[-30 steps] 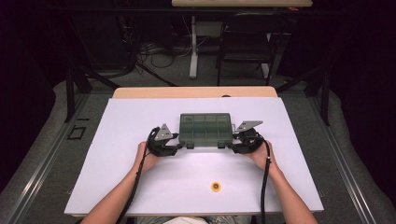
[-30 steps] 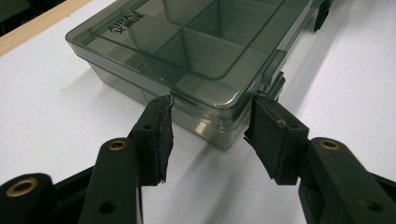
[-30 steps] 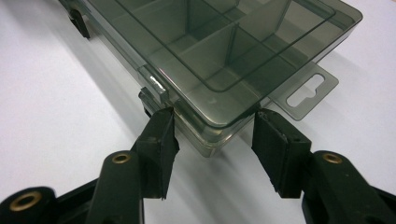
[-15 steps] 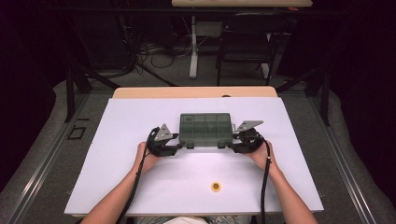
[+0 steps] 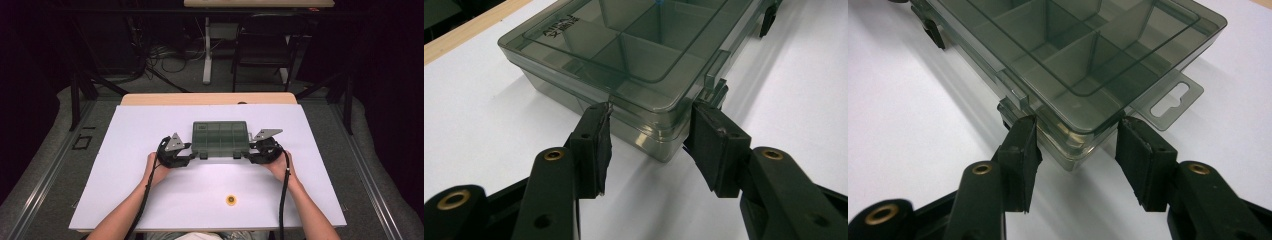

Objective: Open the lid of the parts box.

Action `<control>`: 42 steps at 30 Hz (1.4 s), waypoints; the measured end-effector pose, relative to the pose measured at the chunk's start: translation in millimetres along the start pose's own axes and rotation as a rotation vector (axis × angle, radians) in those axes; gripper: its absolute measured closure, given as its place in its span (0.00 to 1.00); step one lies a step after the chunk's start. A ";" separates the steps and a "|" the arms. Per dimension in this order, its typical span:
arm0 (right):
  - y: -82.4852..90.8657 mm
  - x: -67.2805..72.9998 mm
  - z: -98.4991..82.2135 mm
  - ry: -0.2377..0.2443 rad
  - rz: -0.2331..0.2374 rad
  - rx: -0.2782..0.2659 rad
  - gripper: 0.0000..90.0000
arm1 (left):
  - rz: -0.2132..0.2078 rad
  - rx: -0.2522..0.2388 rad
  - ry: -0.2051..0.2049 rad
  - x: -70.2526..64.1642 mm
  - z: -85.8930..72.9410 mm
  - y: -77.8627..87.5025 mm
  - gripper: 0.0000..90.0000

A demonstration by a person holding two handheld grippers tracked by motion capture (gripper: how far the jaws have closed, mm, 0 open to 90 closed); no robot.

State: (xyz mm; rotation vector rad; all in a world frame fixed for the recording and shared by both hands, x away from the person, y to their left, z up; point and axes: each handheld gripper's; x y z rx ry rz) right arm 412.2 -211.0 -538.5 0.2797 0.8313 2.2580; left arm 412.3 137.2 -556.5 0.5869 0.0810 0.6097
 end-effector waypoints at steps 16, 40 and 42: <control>3.4 -0.8 1.6 -0.011 -0.009 -0.021 0.58 | 0.051 -0.019 -0.013 -4.9 1.9 -0.5 0.46; 5.6 -1.5 4.2 -0.011 -0.037 -0.045 0.51 | 0.151 -0.119 -0.061 -15.7 5.9 3.5 0.49; 6.1 -0.8 4.7 -0.006 -0.051 -0.052 0.48 | 0.161 -0.127 -0.072 -16.0 6.3 4.6 0.51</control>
Point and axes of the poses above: each handheld gripper's, and its own axes: y roughly backward along the jaws, z roughly out of its top, x roughly to its left, and after that the axes turned 2 degrees about -x, right-handed
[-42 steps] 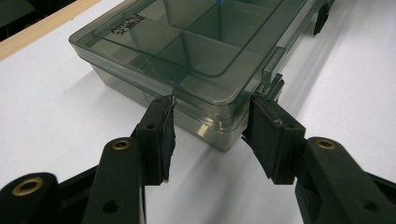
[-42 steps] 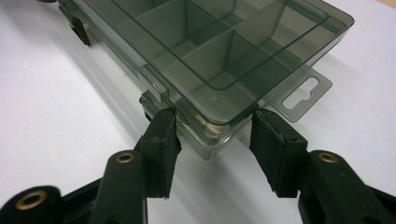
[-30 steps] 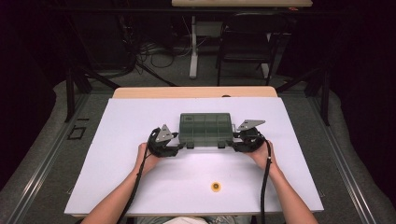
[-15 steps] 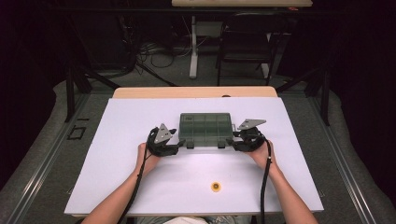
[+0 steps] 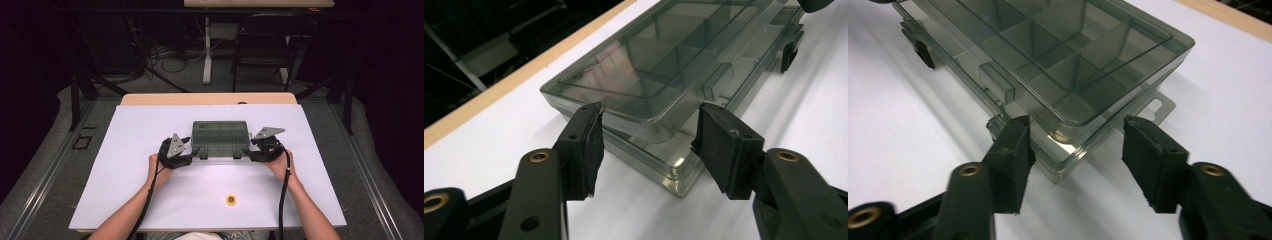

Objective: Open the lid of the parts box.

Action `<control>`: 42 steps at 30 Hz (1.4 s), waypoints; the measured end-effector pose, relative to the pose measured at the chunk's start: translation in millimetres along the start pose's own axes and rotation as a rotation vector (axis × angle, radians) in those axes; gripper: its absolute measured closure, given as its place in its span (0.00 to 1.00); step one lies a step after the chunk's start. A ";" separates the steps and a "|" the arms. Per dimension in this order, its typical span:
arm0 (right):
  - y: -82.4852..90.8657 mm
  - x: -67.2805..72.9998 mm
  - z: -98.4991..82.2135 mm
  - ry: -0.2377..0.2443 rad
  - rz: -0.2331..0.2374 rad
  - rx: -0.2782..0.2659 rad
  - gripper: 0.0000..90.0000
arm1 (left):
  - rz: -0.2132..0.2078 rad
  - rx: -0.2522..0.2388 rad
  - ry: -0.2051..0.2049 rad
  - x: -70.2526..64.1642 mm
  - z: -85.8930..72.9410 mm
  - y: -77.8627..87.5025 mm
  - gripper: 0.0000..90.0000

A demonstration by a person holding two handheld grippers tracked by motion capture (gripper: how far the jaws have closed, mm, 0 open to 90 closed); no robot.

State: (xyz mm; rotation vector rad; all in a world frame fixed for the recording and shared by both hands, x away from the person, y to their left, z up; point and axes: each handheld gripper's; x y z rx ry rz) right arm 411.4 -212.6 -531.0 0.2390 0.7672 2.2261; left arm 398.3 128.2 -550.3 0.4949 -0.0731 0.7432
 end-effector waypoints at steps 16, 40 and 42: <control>4.9 11.9 3.9 0.109 -0.116 -0.082 0.55 | 0.026 -0.034 -0.015 -1.2 0.6 1.0 0.58; 6.7 15.2 7.7 0.119 -0.166 -0.125 0.61 | 0.029 -0.044 -0.029 2.0 8.7 5.8 0.61; 5.7 15.2 8.2 0.113 -0.169 -0.122 0.61 | 0.026 -0.043 -0.028 2.5 8.4 5.8 0.62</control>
Point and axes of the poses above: each handheld gripper's, and its own axes: y roughly backward along the jaws, z roughly out of its top, x roughly to its left, and after that the axes turned 2 degrees about -x, right-handed
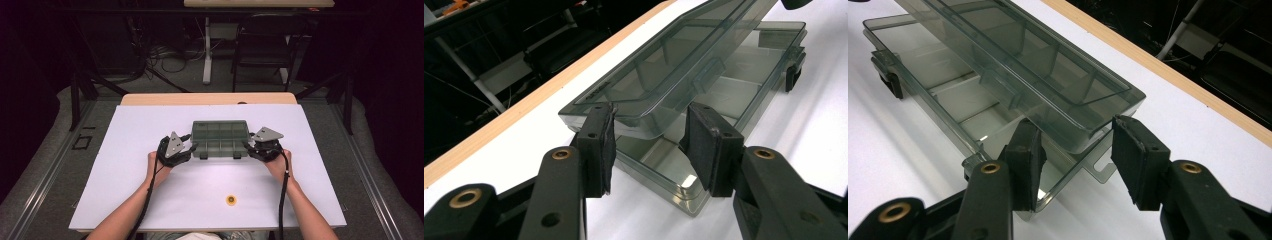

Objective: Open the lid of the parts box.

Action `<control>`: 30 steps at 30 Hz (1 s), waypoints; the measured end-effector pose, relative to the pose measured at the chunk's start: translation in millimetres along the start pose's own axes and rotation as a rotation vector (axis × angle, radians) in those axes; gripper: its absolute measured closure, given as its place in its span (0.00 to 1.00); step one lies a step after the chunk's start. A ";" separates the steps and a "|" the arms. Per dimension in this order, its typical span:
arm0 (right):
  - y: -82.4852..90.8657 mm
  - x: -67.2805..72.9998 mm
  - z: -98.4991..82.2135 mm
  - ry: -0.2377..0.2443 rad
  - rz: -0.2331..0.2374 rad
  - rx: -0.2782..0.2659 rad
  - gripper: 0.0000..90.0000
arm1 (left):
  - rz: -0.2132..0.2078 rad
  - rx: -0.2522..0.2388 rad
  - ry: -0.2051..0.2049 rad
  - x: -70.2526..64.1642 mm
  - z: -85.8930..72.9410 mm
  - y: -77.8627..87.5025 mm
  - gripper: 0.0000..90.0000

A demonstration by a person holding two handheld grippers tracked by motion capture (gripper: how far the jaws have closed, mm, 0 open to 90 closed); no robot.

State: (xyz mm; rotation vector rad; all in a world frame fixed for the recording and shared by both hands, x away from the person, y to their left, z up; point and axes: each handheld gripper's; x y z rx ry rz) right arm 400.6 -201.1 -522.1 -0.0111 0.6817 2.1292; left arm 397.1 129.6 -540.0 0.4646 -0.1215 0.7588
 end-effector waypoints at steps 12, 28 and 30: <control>1.3 -1.6 4.3 -0.011 -0.011 -0.021 0.63 | 0.023 -0.016 -0.030 4.2 4.3 -1.0 0.65; 2.3 -7.8 11.4 -0.022 -0.015 -0.053 0.67 | 0.043 -0.008 -0.076 9.8 15.6 0.6 0.71; 1.9 -9.3 12.1 -0.027 -0.019 -0.062 0.68 | 0.046 -0.011 -0.069 10.4 16.1 0.3 0.72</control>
Point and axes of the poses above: each handheld gripper's, and its own axes: y roughly backward along the jaws, z roughly out of its top, x roughly to its left, and after that the axes turned 2 degrees about -x, right-handed
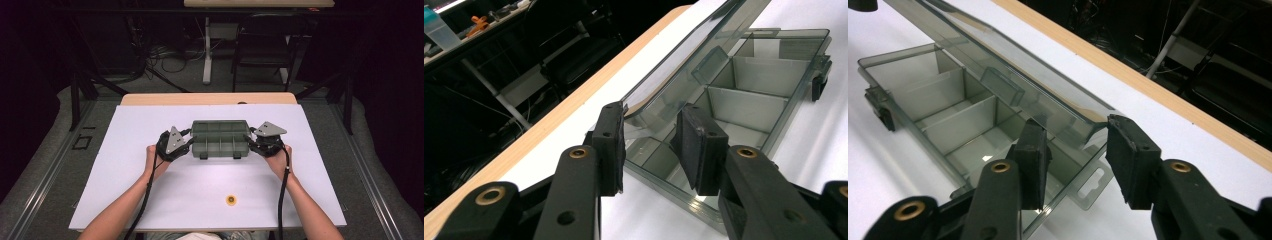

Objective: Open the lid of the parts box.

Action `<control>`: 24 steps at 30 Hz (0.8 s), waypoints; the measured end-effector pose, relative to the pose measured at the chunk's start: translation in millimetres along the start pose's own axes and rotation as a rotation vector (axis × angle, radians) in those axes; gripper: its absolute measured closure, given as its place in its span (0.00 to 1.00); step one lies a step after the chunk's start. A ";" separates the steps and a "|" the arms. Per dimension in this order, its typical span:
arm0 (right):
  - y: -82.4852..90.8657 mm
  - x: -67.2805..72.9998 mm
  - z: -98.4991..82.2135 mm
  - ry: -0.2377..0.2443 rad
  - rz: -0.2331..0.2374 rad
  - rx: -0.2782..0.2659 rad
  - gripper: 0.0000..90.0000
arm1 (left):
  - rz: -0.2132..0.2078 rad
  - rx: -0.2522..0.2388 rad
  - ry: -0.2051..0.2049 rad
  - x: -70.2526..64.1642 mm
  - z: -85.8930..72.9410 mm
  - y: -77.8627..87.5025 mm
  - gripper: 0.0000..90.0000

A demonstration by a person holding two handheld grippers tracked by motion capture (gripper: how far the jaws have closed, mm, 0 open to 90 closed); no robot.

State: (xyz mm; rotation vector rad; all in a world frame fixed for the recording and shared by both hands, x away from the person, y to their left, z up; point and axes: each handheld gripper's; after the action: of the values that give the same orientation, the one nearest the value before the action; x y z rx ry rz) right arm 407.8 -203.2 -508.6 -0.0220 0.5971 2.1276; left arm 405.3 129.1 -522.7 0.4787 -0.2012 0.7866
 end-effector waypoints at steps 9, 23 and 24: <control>-3.5 -5.8 6.4 -0.009 -0.019 -0.007 0.73 | -0.012 0.004 0.044 10.8 7.4 -2.1 0.75; -9.9 -13.7 14.0 -0.048 -0.044 -0.031 0.80 | -0.009 -0.008 0.092 23.0 12.5 -5.8 0.82; -10.3 -14.1 14.1 -0.048 -0.046 -0.035 0.80 | -0.011 -0.009 0.092 23.9 12.9 -6.4 0.82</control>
State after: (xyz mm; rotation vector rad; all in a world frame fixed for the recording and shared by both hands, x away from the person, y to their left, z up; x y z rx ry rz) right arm 427.1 -203.2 -497.1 -0.0044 0.5261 2.0880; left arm 426.5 134.1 -505.2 0.4335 -0.1163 0.7948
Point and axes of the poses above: each handheld gripper's, and its own axes: y roughly backward along the jaws, z roughly out of its top, x roughly to its left, and after that the axes turned 2 degrees about -x, right-handed
